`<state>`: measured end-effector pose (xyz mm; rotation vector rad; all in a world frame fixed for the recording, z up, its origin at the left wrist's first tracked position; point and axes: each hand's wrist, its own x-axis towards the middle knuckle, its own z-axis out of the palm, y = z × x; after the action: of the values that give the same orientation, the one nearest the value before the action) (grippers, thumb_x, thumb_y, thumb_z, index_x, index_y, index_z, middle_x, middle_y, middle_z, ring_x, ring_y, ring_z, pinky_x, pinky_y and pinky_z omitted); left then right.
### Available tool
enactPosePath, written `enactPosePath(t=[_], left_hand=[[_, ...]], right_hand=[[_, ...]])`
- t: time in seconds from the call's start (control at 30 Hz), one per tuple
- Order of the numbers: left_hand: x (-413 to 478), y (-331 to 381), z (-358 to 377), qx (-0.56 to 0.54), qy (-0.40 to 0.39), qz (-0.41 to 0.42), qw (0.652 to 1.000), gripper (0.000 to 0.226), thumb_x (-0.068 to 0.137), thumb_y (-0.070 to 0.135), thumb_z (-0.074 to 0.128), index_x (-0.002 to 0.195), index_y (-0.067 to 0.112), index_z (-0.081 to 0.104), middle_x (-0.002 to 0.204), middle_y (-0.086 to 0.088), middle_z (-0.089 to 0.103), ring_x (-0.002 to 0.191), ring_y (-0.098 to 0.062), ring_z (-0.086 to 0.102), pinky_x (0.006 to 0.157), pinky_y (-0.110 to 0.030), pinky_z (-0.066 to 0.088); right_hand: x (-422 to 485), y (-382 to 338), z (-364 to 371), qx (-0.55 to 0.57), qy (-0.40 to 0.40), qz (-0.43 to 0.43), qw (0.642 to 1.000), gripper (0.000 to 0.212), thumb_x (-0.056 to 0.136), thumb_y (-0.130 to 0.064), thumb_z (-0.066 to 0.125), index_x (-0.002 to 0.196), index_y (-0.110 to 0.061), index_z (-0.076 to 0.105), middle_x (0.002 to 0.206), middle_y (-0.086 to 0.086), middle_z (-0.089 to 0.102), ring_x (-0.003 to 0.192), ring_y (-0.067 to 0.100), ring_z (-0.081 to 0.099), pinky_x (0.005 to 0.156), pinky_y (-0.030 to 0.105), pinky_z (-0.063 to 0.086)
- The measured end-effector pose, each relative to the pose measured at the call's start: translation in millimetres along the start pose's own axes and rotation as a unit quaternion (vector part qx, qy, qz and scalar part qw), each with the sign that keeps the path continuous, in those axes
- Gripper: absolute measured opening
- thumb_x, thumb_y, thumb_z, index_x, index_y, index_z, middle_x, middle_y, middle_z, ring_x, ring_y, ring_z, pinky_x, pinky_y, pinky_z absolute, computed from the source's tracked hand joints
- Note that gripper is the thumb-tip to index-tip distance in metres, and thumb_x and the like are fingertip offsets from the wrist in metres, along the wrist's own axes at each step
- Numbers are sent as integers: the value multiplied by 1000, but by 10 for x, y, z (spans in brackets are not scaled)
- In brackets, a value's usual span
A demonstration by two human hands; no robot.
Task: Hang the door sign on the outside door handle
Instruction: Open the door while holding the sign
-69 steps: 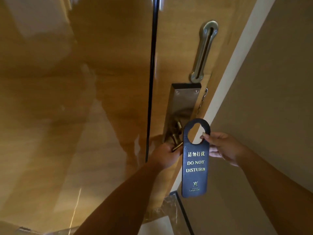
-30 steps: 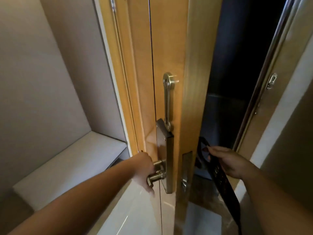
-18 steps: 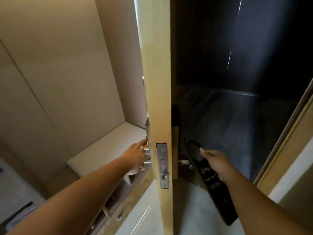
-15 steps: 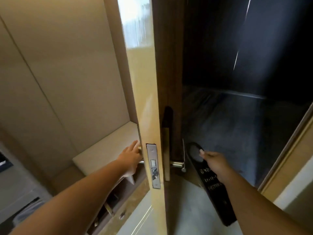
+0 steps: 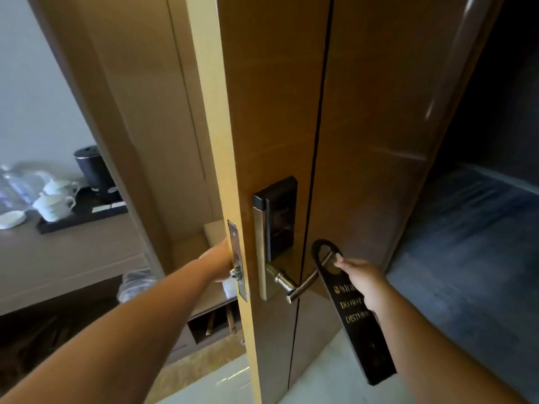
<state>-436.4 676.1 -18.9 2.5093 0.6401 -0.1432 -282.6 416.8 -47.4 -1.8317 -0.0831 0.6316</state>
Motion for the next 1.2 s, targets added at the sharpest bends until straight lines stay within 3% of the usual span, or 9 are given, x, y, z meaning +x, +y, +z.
enactPosePath(t=[0.1, 0.27, 0.4, 0.57, 0.73, 0.83, 1.0, 1.1, 1.2], left_hand=[[-35, -131, -51, 41, 27, 9, 999, 52, 81, -3, 62, 128, 8, 44, 119, -13, 57, 107, -25, 55, 91, -39, 47], [-46, -224, -68, -6, 69, -20, 997, 37, 88, 13, 55, 124, 20, 48, 121, -8, 57, 109, -22, 51, 90, -34, 38], [-24, -284, -109, 5, 69, -40, 997, 40, 92, 24, 47, 132, 23, 41, 132, -10, 51, 117, -25, 48, 97, -40, 36], [-18, -312, -148, 25, 57, -60, 996, 41, 93, 21, 45, 134, 24, 39, 136, -8, 49, 118, -25, 48, 98, -41, 37], [12, -336, -133, 43, 36, -29, 998, 41, 95, 25, 40, 136, 29, 36, 140, -6, 44, 121, -26, 45, 102, -44, 36], [26, -364, -104, 57, 22, -6, 998, 43, 96, 27, 40, 138, 29, 33, 140, -5, 42, 120, -26, 46, 102, -47, 38], [36, -393, -9, 78, 36, 44, 995, 48, 95, 20, 45, 139, 30, 28, 142, -5, 40, 121, -27, 46, 100, -45, 40], [-1, -391, 13, 51, 23, 89, 994, 57, 93, 14, 48, 141, 34, 24, 148, -2, 30, 126, -27, 39, 104, -45, 37], [-75, -369, 8, 57, -9, 111, 992, 79, 84, -4, 45, 143, 39, 17, 156, 7, 4, 136, -30, 23, 107, -46, 33]], right_hand=[[158, 0, 135, 11, -78, 38, 996, 26, 83, -31, 66, 95, -9, 73, 83, 14, 73, 83, 31, 65, 91, 50, 48], [135, 141, 364, -44, -215, 42, 975, 28, 76, -48, 66, 79, -23, 76, 71, -4, 77, 78, 22, 63, 64, 32, 42], [46, 220, 537, -17, -275, 37, 961, 40, 59, -49, 78, 84, -18, 75, 66, 0, 73, 60, 14, 63, 49, 23, 47], [-90, 222, 846, -41, -241, -24, 969, 30, 69, -36, 78, 77, -8, 71, 54, -2, 70, 49, 9, 63, 43, 17, 41], [-92, 238, 1014, -18, -168, -78, 983, 7, 74, -24, 77, 71, -20, 71, 65, -6, 73, 46, 6, 65, 39, 12, 41], [-28, 209, 963, -58, -137, -89, 985, 8, 73, -28, 77, 71, -24, 70, 71, -9, 74, 48, 10, 67, 52, 19, 50], [-17, 201, 839, -87, -105, -99, 986, 16, 71, -31, 77, 65, -20, 68, 55, -6, 71, 49, 8, 64, 46, 21, 43], [-104, 248, 726, -64, -122, -83, 987, 13, 74, -28, 76, 81, -28, 65, 83, -12, 72, 74, 8, 67, 49, 20, 47], [-235, 318, 556, -19, -76, -52, 996, 25, 77, -23, 73, 96, -33, 60, 98, -9, 67, 77, 10, 66, 53, 22, 47]])
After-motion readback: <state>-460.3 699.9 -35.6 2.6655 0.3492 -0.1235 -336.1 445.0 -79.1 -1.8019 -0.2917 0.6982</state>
